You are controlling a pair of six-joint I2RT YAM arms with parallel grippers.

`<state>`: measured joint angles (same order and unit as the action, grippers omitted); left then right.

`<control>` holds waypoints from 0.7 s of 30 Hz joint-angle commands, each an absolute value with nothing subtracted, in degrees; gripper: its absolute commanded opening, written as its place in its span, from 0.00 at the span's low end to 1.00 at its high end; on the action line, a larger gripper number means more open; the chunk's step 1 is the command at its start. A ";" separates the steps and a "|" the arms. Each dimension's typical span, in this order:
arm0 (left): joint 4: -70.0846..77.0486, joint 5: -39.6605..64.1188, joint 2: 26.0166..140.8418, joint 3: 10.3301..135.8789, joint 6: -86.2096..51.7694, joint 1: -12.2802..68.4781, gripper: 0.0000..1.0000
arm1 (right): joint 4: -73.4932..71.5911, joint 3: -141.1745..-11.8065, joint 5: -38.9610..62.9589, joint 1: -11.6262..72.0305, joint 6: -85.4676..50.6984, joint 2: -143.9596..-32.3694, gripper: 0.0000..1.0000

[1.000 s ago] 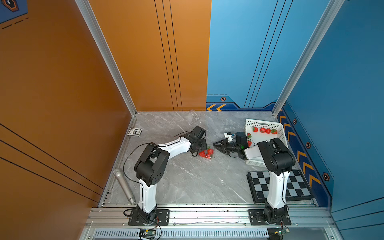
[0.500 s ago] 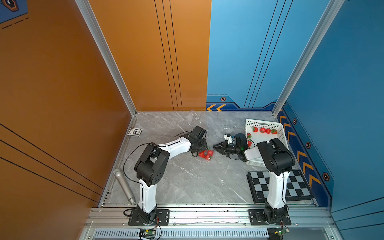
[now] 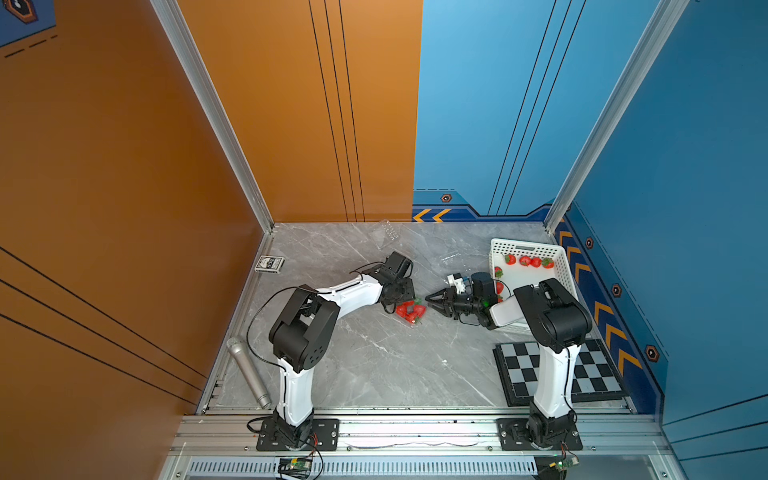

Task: Pack strawberries into containers
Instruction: Close the packing box at the center of the board.

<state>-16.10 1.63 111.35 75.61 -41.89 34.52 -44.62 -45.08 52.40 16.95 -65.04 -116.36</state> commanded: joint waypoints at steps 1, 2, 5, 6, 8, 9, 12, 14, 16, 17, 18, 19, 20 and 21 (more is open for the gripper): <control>-17.49 1.07 112.07 76.47 -41.94 34.95 0.58 | -45.58 -43.58 53.39 17.31 -65.36 -114.57 0.32; -17.47 0.98 112.16 76.44 -42.00 34.97 0.58 | -45.86 -43.21 53.35 17.32 -65.55 -114.23 0.33; -17.49 0.88 112.09 76.29 -42.06 34.91 0.58 | -45.16 -42.48 53.80 17.56 -65.24 -113.09 0.36; -17.49 0.88 112.11 76.20 -42.10 35.02 0.58 | -44.32 -42.32 53.83 17.65 -64.76 -112.75 0.38; -17.57 0.79 111.97 76.20 -42.10 35.15 0.58 | -42.38 -42.13 53.92 18.00 -63.59 -112.05 0.43; -17.90 0.66 111.97 76.34 -42.02 35.16 0.58 | -41.64 -41.80 53.60 18.16 -63.09 -111.55 0.44; -18.19 0.44 111.97 76.38 -42.04 35.25 0.57 | -36.72 -41.83 52.72 18.49 -60.28 -110.24 0.45; -18.13 0.44 112.11 76.38 -41.95 35.40 0.56 | -32.14 -42.33 51.94 18.69 -57.55 -109.36 0.44; -18.19 0.44 112.11 76.38 -42.01 35.42 0.56 | -28.55 -42.63 51.08 18.89 -55.61 -108.57 0.42; -18.19 0.44 112.18 76.37 -41.98 35.47 0.56 | -27.34 -42.80 50.98 19.00 -55.05 -108.24 0.41; -18.19 0.44 112.28 76.41 -42.01 35.51 0.55 | -26.44 -42.89 50.91 19.07 -54.69 -107.98 0.41; -18.19 0.44 112.24 76.33 -42.01 35.51 0.55 | -25.33 -42.98 50.60 19.18 -54.31 -107.67 0.41; -18.19 0.44 112.31 76.33 -41.97 35.55 0.54 | -23.75 -43.19 50.22 19.29 -53.48 -107.46 0.41; -18.19 0.44 112.34 76.34 -42.01 35.56 0.54 | -22.77 -43.39 49.93 19.31 -52.86 -107.33 0.41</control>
